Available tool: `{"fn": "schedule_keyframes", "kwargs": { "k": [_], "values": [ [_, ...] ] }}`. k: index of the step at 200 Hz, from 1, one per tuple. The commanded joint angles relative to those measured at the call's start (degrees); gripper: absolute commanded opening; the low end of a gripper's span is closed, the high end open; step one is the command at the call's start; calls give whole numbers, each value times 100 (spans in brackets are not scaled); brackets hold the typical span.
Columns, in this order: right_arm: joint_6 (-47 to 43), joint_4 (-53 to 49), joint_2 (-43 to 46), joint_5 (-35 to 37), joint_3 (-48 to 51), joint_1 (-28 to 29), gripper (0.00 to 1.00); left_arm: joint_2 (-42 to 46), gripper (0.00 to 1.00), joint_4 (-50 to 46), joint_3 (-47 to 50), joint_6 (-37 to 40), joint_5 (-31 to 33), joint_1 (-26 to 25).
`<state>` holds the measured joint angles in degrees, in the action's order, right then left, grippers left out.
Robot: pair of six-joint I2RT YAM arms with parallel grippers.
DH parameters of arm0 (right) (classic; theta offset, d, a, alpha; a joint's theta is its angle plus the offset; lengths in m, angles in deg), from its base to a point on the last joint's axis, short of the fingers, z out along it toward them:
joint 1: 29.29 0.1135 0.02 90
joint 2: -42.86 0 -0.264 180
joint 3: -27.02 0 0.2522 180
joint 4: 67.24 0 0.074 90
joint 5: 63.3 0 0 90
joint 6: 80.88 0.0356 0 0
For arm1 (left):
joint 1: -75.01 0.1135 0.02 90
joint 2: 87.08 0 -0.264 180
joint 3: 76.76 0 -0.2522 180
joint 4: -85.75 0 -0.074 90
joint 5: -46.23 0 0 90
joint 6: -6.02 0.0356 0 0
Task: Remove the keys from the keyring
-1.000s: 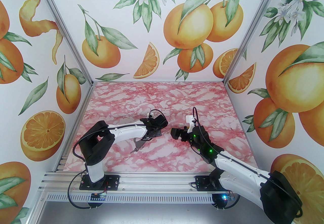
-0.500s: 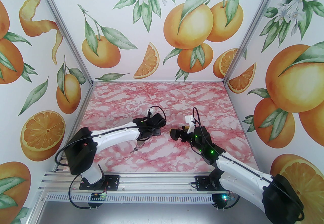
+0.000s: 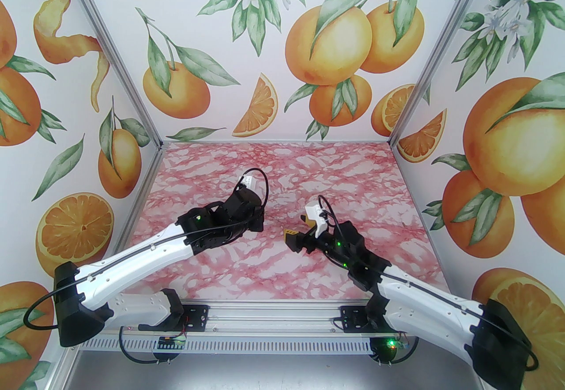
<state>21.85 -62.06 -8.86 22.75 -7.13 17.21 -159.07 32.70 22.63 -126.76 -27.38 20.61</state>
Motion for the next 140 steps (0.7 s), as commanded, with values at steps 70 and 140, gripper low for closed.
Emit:
{"fn": "schedule_keyframes", "kwargs": {
  "k": [70,140],
  "values": [
    [-1361,-94,743,1434,-328,1295,70,-89,0,-50,-681,-326,-320,100],
    [-1212,1734,-408,1346,-108,1599,63,-45,0,155,-699,-682,-480,94]
  ]
}}
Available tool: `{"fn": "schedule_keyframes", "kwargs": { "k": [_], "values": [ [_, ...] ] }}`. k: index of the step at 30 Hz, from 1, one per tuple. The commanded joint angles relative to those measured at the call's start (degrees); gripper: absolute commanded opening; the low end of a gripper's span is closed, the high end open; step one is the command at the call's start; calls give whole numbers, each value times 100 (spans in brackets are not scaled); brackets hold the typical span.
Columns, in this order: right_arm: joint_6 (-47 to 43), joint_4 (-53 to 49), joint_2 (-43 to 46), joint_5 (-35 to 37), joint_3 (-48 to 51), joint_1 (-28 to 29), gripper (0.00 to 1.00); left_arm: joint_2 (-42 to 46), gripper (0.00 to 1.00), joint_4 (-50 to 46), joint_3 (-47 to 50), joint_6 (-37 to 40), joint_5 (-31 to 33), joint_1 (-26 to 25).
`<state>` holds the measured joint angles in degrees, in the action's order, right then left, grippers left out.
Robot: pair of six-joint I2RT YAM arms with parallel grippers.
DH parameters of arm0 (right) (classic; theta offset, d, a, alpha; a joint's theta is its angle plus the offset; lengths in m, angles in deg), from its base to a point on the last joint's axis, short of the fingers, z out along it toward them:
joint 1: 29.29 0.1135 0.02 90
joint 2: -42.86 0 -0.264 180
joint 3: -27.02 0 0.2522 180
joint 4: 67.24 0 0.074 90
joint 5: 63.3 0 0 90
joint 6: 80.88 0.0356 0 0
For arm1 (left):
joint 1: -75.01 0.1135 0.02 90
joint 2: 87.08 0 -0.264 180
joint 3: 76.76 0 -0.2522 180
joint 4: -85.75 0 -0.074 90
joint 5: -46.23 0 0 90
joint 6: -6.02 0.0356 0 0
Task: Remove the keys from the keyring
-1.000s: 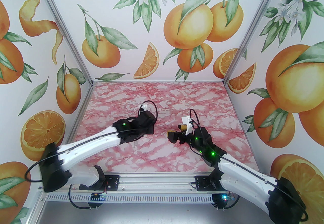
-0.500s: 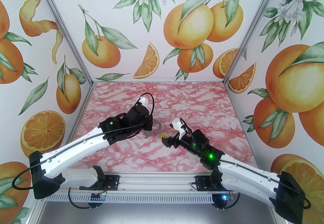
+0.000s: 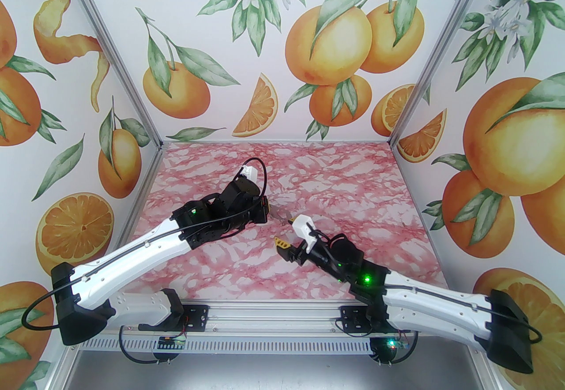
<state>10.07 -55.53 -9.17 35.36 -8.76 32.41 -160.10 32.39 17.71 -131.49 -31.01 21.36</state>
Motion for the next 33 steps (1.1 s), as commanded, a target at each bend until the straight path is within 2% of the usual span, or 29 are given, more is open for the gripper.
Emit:
{"fn": "schedule_keyframes", "kwargs": {
  "k": [1,6,15,18,33],
  "values": [
    [-38,1099,-404,84,57,84,63,59,0,187,-202,-213,-121,20],
    [-225,1765,-988,173,62,167,59,109,0,268,-150,-324,-264,-1],
    [-534,2726,-1601,876,129,168,54,244,0,355,-68,-452,-315,-110],
    [-589,2860,-1676,1119,165,160,54,279,0,366,-67,-470,-326,-124],
    [-1118,3020,-2082,1281,-28,159,43,367,0,492,-44,-588,-475,-199]
  ]
}}
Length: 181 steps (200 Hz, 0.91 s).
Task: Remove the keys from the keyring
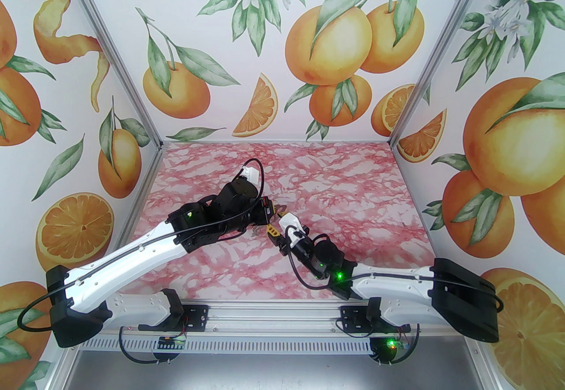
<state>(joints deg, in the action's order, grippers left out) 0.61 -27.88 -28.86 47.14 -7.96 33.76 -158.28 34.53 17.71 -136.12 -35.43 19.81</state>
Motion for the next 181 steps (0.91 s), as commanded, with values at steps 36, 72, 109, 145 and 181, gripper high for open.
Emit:
{"fn": "schedule_keyframes", "kwargs": {
  "k": [36,72,109,145,181],
  "values": [
    [-323,362,-306,96,-190,23,42,206,0,300,-48,-130,-61,-65],
    [-423,568,-374,294,-264,24,40,211,0,300,-33,-139,-45,-72],
    [-545,578,-372,404,-306,25,36,234,0,278,-41,-98,51,-71],
    [-580,406,-305,472,-305,23,29,235,0,273,-66,-68,88,-77],
    [-621,551,-323,692,-261,23,25,211,0,274,-101,-33,87,-75]
  ]
}}
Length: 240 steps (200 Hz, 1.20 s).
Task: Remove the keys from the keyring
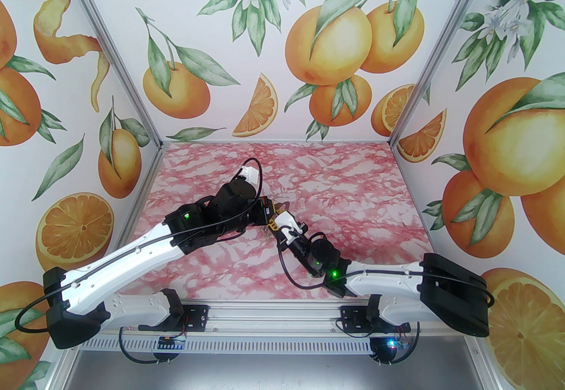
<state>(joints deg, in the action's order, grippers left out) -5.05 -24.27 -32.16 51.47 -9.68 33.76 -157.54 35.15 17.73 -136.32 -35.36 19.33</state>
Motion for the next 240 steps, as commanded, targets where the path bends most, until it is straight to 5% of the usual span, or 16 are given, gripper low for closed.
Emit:
{"fn": "schedule_keyframes", "kwargs": {
  "k": [1,75,137,203,240],
  "values": [
    [-57,194,10,262,-88,23,25,137,0,212,-103,-14,81,-24],
    [-107,210,164,327,-52,24,17,130,0,160,-117,21,185,-22],
    [-99,128,153,204,-176,23,21,76,0,187,-139,20,100,-23],
    [40,18,257,152,-162,23,0,191,0,110,-84,102,399,-17],
    [472,-1029,880,83,-251,23,0,271,0,107,94,172,442,243]
  ]
}}
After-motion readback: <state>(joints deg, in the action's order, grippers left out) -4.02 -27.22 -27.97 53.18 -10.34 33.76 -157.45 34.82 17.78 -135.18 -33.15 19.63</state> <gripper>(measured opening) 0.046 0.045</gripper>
